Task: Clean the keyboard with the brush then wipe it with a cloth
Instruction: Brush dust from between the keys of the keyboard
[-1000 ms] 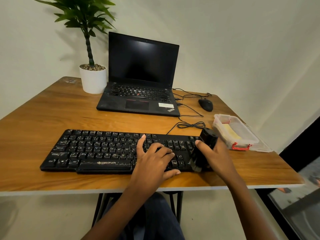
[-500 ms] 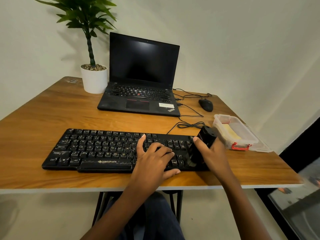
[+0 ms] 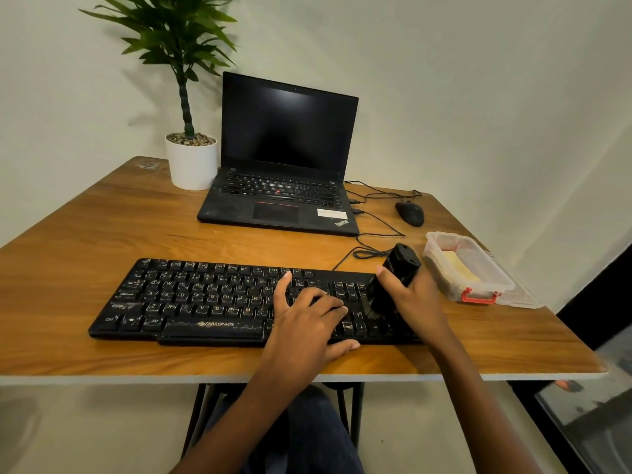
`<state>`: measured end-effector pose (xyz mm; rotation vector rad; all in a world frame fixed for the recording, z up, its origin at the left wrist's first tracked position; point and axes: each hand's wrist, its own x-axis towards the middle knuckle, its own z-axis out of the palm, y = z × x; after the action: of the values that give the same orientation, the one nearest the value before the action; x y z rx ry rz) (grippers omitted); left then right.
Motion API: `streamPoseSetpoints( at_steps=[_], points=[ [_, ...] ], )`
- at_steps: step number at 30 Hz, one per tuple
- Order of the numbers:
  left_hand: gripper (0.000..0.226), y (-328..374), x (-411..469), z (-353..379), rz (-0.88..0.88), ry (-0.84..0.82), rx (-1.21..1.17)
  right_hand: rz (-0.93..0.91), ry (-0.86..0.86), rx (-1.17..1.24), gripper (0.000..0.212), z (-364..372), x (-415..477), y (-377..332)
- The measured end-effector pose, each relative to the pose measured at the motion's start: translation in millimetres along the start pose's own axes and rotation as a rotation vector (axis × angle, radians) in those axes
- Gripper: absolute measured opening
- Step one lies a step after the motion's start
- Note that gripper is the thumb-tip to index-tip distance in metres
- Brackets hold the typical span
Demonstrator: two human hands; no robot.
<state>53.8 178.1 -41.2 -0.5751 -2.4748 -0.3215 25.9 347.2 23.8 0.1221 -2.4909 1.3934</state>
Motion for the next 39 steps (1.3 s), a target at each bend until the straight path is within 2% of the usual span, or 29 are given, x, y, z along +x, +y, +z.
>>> streamPoseSetpoints(
  at_steps=[3,5,9,13,17,20,27,34,37,39],
  points=[
    [0.055,0,0,1,-0.002,-0.002,0.001,0.098,-0.050,0.073,0.012,-4,1,-1],
    [0.055,0,0,1,-0.002,-0.002,0.001,0.118,-0.058,0.020,0.011,-5,9,0],
    [0.055,0,-1,1,-0.001,-0.001,-0.002,0.042,0.012,-0.047,0.012,6,26,-1],
    [0.055,-1,-1,2,-0.002,0.000,0.000,0.002,0.037,-0.017,0.012,9,25,1],
    [0.055,-1,-1,3,-0.003,-0.012,0.000,0.141,-0.015,0.094,0.008,-3,21,6],
    [0.055,-1,-1,3,-0.001,-0.013,-0.003,0.183,-0.051,0.089,0.007,-4,29,7],
    [0.055,-1,0,2,0.000,-0.013,0.002,0.054,0.053,0.058,0.010,7,37,5],
    [0.055,-1,-1,3,0.004,-0.012,0.002,0.175,-0.041,0.112,0.012,-5,29,9],
    [0.054,-1,-1,2,0.004,-0.004,-0.002,0.116,0.022,-0.004,0.010,2,38,8],
    [0.054,0,-1,2,0.006,-0.002,0.002,0.067,0.082,-0.022,0.017,7,40,5]
  ],
)
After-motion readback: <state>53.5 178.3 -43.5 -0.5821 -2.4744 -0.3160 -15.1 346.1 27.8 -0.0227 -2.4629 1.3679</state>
